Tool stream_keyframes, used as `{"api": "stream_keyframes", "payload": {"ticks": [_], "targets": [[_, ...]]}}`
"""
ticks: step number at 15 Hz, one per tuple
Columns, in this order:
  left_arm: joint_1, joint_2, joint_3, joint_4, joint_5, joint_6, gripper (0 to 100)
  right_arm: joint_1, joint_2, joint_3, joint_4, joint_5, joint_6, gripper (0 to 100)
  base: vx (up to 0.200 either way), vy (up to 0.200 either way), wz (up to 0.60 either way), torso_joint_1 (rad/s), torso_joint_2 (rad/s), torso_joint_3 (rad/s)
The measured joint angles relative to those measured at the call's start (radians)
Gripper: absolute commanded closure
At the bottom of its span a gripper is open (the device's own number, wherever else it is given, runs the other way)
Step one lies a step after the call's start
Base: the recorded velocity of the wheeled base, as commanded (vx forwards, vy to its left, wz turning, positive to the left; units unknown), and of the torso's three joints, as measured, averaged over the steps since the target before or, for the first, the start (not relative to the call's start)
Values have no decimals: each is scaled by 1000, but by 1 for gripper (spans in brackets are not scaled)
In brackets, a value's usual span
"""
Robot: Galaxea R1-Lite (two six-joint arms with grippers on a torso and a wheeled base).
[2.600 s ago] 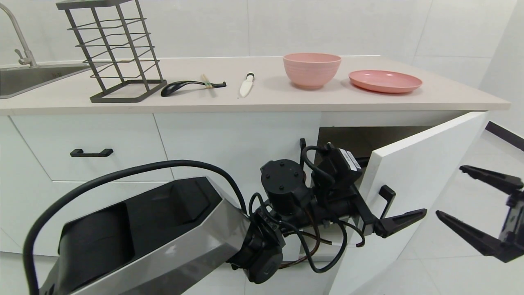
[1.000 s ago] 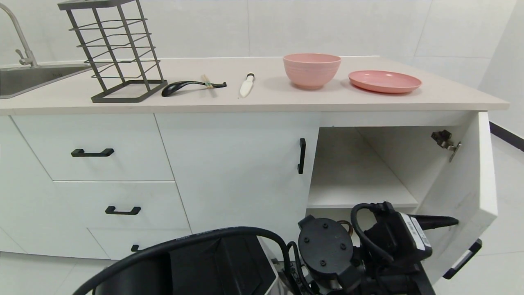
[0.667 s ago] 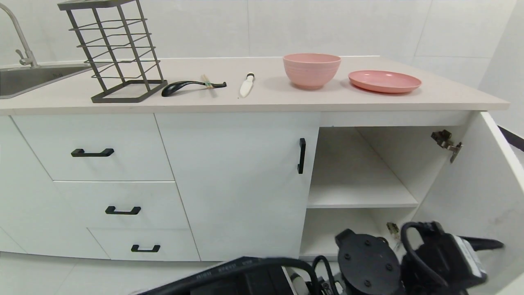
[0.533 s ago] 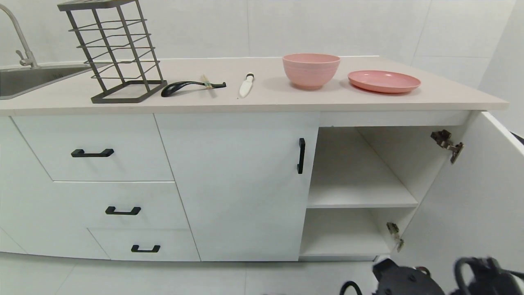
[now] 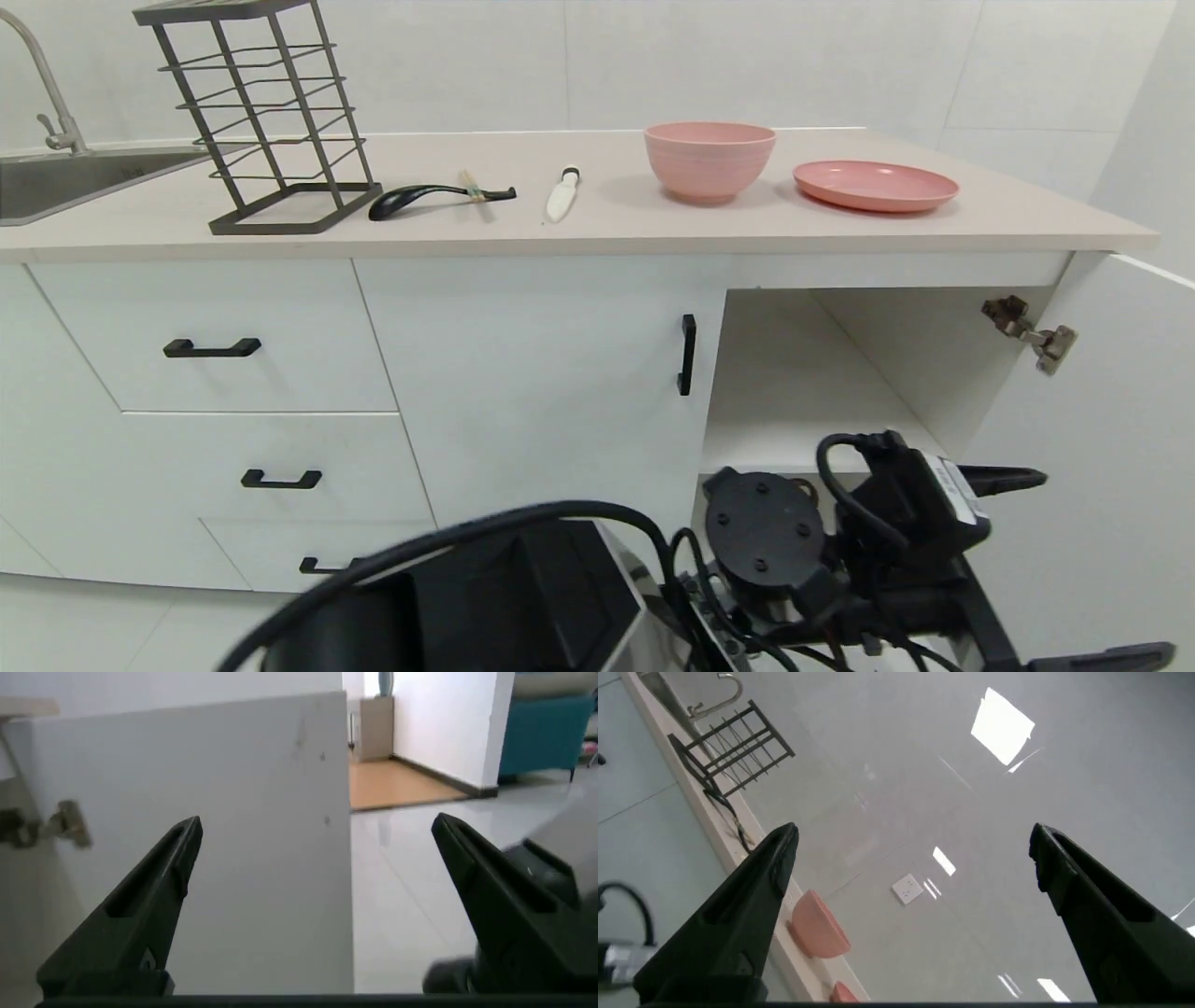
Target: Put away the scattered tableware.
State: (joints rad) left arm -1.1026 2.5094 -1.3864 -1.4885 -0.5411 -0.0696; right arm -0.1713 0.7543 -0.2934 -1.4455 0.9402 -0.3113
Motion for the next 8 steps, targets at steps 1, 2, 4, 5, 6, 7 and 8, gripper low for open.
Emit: {"api": "stream_keyframes", "payload": {"ticks": [1, 2, 4, 5, 6, 7, 8], "targets": [[39, -79, 124, -13, 0, 7, 0, 6, -5, 38, 2, 5, -3, 0, 0, 0, 0, 0, 0, 0], [76, -188, 256, -31, 1, 16, 0, 22, -11, 83, 6, 5, -6, 0, 0, 0, 0, 0, 0, 0], [129, -431, 484, -53, -1, 33, 0, 61, -32, 180, 15, 4, -9, 0, 0, 0, 0, 0, 0, 0], [162, -569, 596, -57, 0, 43, 0, 77, -51, 222, 26, 3, -10, 0, 0, 0, 0, 0, 0, 0], [195, -695, 691, -59, 2, 51, 0, 90, -77, 255, 56, 2, -11, 0, 0, 0, 0, 0, 0, 0], [230, -819, 774, -51, 5, 57, 0, 98, -110, 271, 106, 1, -13, 0, 0, 0, 0, 0, 0, 0], [274, -949, 850, -26, 6, 63, 0, 104, -157, 281, 188, 0, -13, 0, 0, 0, 0, 0, 0, 0]]}}
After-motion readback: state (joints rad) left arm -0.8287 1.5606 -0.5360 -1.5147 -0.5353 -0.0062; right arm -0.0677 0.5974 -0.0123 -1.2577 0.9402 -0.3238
